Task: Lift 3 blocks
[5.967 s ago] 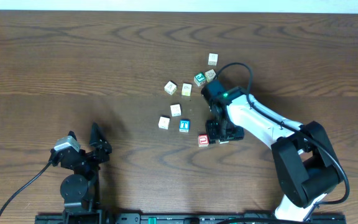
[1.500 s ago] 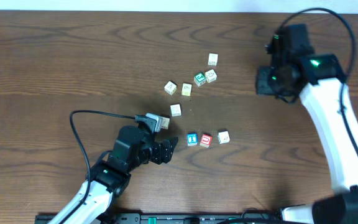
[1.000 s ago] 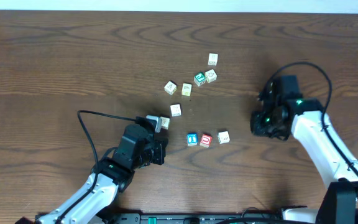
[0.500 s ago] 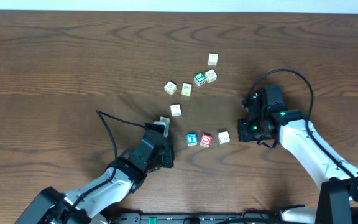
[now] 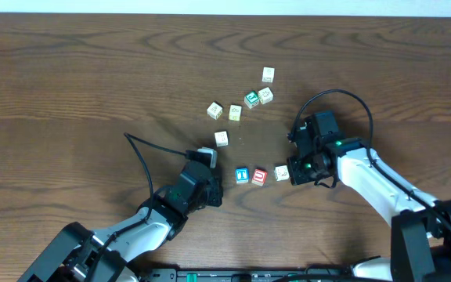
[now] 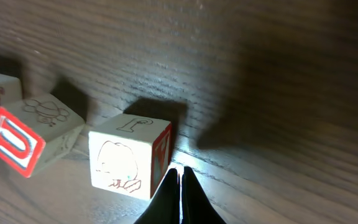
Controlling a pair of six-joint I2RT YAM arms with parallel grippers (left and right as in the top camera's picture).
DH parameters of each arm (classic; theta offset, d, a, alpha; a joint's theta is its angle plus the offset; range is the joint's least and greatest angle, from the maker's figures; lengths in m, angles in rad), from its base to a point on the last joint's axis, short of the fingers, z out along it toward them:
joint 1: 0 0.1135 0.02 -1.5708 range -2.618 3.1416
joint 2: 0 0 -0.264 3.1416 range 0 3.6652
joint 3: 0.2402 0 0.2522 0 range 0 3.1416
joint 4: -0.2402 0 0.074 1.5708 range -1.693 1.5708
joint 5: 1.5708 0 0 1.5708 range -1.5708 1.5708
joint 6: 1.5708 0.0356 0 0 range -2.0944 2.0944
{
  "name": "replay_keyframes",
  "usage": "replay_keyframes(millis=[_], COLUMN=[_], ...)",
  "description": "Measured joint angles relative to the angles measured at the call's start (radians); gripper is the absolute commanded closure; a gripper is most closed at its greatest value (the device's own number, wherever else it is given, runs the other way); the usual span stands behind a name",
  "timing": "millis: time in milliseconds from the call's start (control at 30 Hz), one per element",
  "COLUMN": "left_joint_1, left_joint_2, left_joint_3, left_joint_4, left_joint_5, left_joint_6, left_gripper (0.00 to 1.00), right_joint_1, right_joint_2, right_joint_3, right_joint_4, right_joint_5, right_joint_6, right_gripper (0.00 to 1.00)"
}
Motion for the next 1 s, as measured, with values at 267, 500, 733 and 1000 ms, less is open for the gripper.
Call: replay_keyframes(millis=[267, 500, 733, 1000], left_joint_1=[0.000, 0.000, 0.000, 0.000], left_joint_2=[0.000, 0.000, 0.002, 0.027], left_joint_3=[0.001, 0.002, 0.002, 0.003], left_joint_4=[0.017, 0.032, 0.078, 0.094], left_joint_5=[0.008, 0.051, 0.066, 0.064], left_joint_6=[0.044, 0.111, 0.145, 0.159], left_gripper=[0.93, 0.93, 0.93, 0.93], right_joint_1=[0.000, 0.006, 0.060, 0.077], right_joint_2=[0.047, 0.047, 0.047, 0.047], right_joint_3=[-0.003, -0.004, -0.004, -0.004], right_joint_4=[0.001, 0.003, 0.005, 0.003], right_joint_5=[-0.056, -0.089, -0.111, -0.112], right_joint_6=[-0.005, -0.008, -0.008, -0.008], right_gripper=[0.99, 0.99, 0.99, 0.99])
